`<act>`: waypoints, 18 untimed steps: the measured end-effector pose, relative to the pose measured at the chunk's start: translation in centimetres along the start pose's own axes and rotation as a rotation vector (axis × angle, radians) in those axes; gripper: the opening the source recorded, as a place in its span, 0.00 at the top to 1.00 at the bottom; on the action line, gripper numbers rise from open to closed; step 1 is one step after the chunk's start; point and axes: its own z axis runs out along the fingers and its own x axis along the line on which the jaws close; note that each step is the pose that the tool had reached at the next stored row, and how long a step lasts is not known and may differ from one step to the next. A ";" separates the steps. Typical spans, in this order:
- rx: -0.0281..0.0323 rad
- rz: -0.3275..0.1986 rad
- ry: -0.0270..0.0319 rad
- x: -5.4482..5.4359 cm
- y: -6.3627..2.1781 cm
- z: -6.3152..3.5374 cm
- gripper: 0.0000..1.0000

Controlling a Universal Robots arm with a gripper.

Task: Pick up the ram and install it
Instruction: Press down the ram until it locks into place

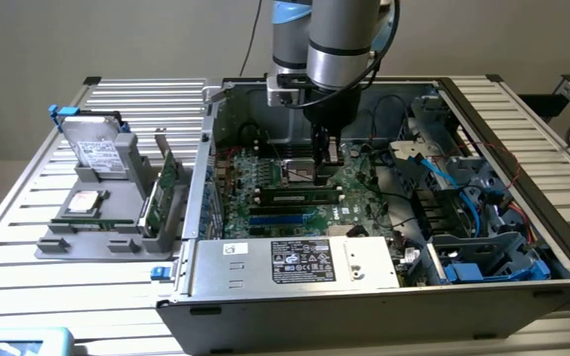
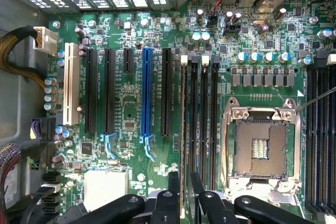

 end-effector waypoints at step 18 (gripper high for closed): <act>-0.0003 0.003 -0.0002 -0.1 -0.78 0.94 0.89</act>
